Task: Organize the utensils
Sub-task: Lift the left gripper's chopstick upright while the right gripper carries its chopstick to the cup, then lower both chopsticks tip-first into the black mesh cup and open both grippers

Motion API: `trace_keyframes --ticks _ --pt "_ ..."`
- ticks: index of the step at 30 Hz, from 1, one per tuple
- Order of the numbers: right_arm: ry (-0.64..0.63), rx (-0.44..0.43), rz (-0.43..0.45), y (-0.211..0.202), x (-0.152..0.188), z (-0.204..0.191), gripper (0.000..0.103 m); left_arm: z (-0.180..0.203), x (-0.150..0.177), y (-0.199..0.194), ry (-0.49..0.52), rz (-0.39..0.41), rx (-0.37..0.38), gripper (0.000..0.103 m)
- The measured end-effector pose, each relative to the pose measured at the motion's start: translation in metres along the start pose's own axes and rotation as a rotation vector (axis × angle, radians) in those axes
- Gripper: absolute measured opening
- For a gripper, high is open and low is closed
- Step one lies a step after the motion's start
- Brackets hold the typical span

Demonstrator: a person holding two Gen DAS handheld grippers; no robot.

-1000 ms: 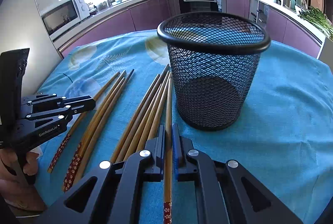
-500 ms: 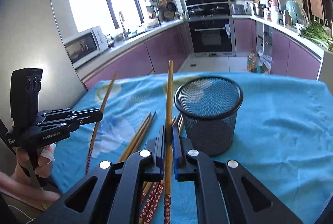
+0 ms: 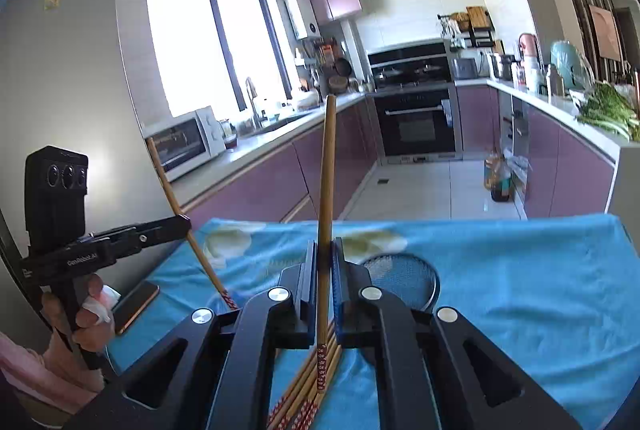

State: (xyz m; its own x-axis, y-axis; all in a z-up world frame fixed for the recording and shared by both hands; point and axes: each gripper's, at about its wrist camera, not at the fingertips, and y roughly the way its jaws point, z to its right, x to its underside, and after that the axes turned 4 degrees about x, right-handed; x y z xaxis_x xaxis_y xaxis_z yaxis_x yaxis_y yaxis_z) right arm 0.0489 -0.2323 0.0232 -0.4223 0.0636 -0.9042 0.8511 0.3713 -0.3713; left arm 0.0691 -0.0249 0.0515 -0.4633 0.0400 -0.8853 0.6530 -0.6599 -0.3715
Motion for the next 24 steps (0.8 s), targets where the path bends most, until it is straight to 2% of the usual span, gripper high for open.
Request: trace_keyframes --ticks 7,11,13,18,24 --pt "-0.032 0.027 0.1 -0.01 -0.043 0.012 0.006 0.029 -0.047 0.025 0.042 0.057 0.047 0.008" --pt "-0.043 0.064 0.117 -0.001 -0.053 0.022 0.006 0.048 -0.06 0.043 0.071 0.065 0.064 0.008" --pt "-0.044 0.08 0.092 0.008 -0.052 0.028 0.006 0.057 -0.06 0.059 0.085 0.044 0.059 0.008" --pt "-0.043 0.11 -0.036 0.041 -0.032 0.043 0.006 0.068 -0.044 0.099 0.086 -0.061 0.054 0.008" --pt "-0.046 0.122 -0.196 0.074 -0.011 0.048 0.006 0.058 -0.012 0.143 0.082 -0.169 0.04 0.008"
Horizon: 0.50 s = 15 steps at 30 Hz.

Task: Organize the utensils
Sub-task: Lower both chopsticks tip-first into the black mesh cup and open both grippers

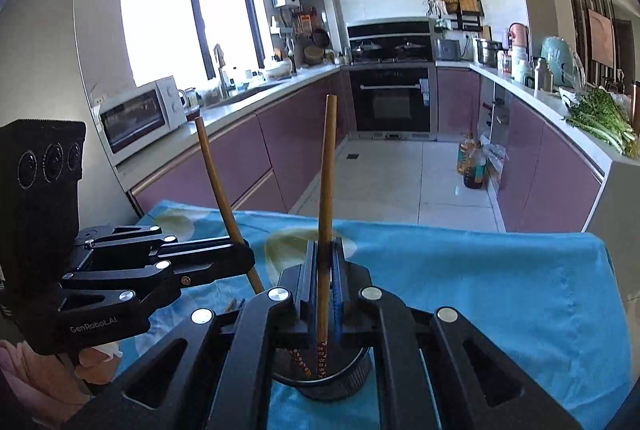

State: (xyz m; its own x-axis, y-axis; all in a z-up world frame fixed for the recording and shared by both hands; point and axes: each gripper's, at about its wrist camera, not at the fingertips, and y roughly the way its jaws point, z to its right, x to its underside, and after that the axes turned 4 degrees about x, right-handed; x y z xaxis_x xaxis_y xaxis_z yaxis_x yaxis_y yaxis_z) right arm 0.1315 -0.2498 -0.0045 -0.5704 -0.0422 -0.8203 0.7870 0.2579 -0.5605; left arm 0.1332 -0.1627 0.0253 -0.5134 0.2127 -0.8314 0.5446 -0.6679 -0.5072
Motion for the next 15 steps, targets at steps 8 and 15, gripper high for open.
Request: trace_keyframes --ticks 8,15 --pt "0.034 0.016 -0.04 0.02 0.0 0.001 0.006 -0.026 0.01 0.025 0.0 -0.036 -0.023 0.01" --pt "0.082 0.04 0.016 0.007 0.01 0.005 0.021 -0.031 0.018 -0.01 0.01 0.03 -0.09 0.028"
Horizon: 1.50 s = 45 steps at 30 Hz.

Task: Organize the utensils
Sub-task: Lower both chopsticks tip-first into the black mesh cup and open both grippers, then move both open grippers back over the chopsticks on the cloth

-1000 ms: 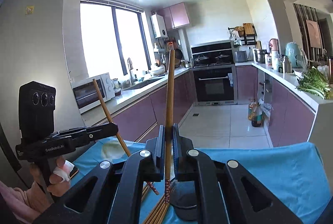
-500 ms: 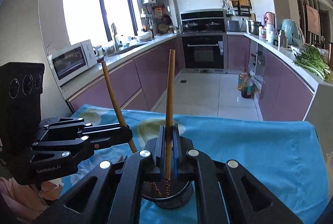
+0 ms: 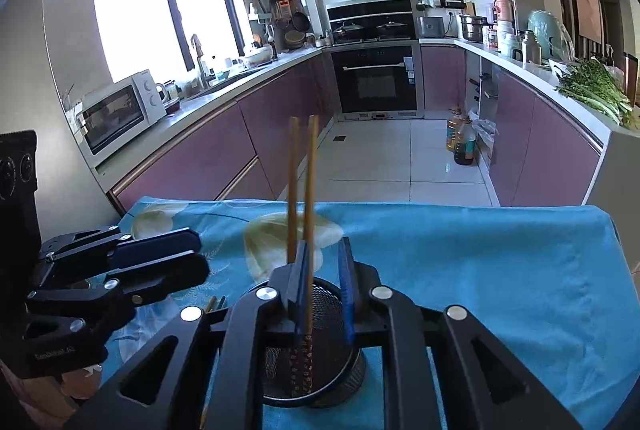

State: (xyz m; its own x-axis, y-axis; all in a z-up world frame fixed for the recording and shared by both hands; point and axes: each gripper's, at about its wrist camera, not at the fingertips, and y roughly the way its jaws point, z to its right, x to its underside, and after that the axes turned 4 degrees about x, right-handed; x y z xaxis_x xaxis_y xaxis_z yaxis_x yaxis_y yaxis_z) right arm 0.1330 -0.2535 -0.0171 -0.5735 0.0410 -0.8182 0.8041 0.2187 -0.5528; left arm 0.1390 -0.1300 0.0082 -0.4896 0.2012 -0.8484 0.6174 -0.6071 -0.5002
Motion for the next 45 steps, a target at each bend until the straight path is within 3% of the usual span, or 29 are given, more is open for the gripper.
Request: trace_keyframes --ticks 5,8,15,23,45 --pt "-0.019 -0.075 0.066 -0.036 0.012 -0.009 0.031 -0.018 0.024 -0.039 -0.001 0.025 -0.093 0.044" --pt "-0.072 -0.137 0.057 -0.052 0.027 -0.023 0.04 -0.033 0.044 -0.054 -0.018 -0.013 -0.136 0.045" --pt "-0.12 -0.184 -0.105 -0.034 0.076 -0.05 0.04 -0.069 0.1 -0.053 -0.112 -0.146 -0.165 0.046" --pt "-0.073 -0.123 -0.25 0.01 0.112 -0.056 0.039 -0.07 0.144 -0.019 -0.142 -0.267 -0.171 0.046" --pt "-0.124 -0.018 -0.294 0.027 0.119 -0.06 0.034 -0.068 0.149 0.001 -0.121 -0.334 -0.205 0.046"
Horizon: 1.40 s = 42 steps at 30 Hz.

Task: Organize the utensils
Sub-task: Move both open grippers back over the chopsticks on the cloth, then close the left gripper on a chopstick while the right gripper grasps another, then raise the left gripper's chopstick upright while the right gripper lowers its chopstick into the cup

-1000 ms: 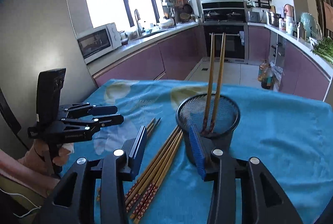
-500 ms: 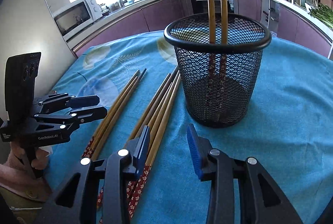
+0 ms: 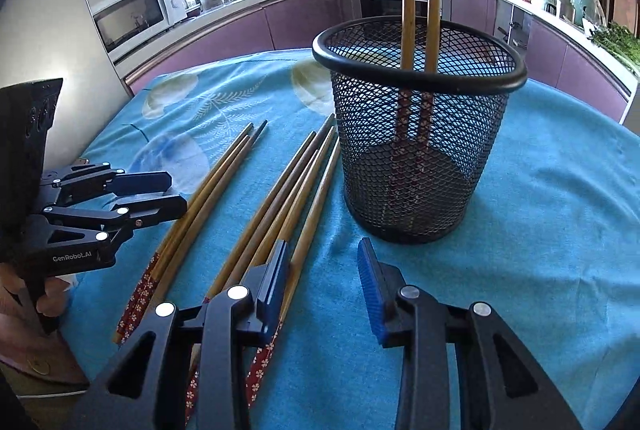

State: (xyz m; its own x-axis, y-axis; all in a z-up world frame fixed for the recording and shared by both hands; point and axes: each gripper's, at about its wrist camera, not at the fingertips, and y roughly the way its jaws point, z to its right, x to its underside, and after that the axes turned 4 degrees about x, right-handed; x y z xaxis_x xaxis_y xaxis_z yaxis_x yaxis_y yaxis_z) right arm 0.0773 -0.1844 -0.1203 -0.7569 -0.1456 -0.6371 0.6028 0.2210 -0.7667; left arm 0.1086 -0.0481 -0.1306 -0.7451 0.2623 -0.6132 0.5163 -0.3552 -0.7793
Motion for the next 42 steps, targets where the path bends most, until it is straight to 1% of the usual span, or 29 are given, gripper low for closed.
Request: trace_keyframes --ticks 4,9,10,11,14,16,19,21,26,33,36,42 --pt "-0.018 0.024 0.001 0.004 -0.001 -0.004 0.034 0.0 -0.002 0.004 0.0 -0.003 -0.01 0.047" --pt "-0.023 0.035 0.003 0.006 -0.002 -0.005 0.033 -0.002 -0.003 0.006 0.004 -0.012 -0.009 0.04" --pt "-0.022 0.038 0.004 0.007 -0.003 -0.005 0.032 -0.001 -0.003 0.007 0.011 -0.015 -0.009 0.035" --pt "-0.021 0.041 0.005 0.007 -0.003 -0.005 0.03 0.0 -0.003 0.008 0.018 -0.023 -0.015 0.029" --pt "-0.017 0.043 0.002 0.008 -0.005 -0.005 0.027 0.004 -0.004 0.012 0.038 -0.028 -0.044 0.027" --pt "-0.013 0.04 0.001 0.008 -0.005 -0.004 0.024 0.002 -0.005 0.013 0.024 -0.025 -0.041 0.023" --pt "-0.007 0.032 0.0 0.009 -0.006 -0.004 0.015 -0.002 -0.007 0.013 -0.003 -0.018 -0.032 0.015" --pt "-0.003 0.02 -0.001 0.009 -0.006 -0.005 0.01 -0.002 -0.006 0.013 -0.011 -0.014 -0.032 0.014" --pt "0.035 0.0 0.005 0.009 -0.006 -0.002 0.007 -0.003 -0.005 0.011 -0.037 -0.008 -0.029 0.008" --pt "0.054 -0.032 0.027 0.0 -0.006 0.0 0.006 -0.007 -0.003 0.003 -0.067 0.011 -0.02 0.008" --pt "0.052 -0.054 0.045 -0.007 -0.007 -0.002 0.006 -0.007 -0.004 -0.006 -0.073 0.029 0.002 0.008" --pt "0.042 -0.097 0.104 -0.027 -0.012 -0.003 0.006 -0.005 -0.012 -0.033 -0.063 0.092 0.063 0.008"
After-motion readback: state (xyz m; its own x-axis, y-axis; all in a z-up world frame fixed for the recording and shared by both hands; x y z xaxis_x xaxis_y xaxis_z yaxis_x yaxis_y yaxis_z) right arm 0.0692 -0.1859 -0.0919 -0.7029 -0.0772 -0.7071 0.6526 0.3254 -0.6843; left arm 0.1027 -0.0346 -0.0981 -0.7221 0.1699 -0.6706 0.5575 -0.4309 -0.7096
